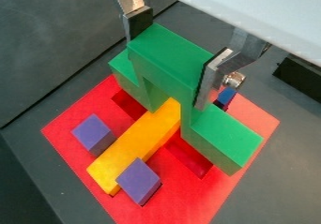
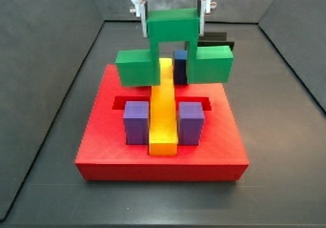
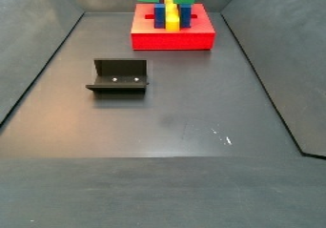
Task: Pick up the green object. Move up. Place the green object on the fixture. Regrasp the green object. Move to above the board. Insert the green object.
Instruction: Insert the green object.
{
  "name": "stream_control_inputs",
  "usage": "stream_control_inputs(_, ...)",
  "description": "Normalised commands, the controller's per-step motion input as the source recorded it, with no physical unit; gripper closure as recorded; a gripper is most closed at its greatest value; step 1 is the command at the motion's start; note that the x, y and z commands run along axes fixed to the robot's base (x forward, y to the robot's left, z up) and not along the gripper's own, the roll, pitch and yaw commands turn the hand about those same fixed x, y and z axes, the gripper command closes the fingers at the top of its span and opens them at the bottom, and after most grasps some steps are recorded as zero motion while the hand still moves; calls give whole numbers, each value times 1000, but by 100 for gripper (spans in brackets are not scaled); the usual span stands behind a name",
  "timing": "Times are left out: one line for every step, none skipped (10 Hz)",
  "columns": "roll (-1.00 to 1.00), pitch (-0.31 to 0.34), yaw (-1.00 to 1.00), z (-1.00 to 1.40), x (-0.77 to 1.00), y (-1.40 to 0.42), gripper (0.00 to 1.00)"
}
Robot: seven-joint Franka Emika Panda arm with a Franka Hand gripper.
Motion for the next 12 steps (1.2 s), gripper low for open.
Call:
stream_control_inputs(0, -51, 0, -189, -57, 0, 100)
stream_control_inputs(0, -76, 0, -217, -186, 0, 100)
stream_control_inputs(-1, -99, 0, -154, -306, 0, 100)
stream_control_inputs(-21, -73, 0, -43, -203, 0, 100)
stream_control_inputs(0, -11, 0, -66, -9, -17, 100)
stream_control_inputs(23, 0, 0, -131, 26, -37, 100)
stream_control_inputs(36, 0, 49, -171, 180, -46, 100)
stream_control_inputs(36, 0, 83, -197, 343, -66, 100)
stream_control_inputs(24, 0, 111, -189, 437, -49, 100)
stream_control_inputs(20, 0, 83, -157, 283, -43, 100)
stream_control_inputs(27, 0, 0, -137, 80, -20, 100)
stream_control_inputs(40, 0, 0, -146, 17, 0, 100)
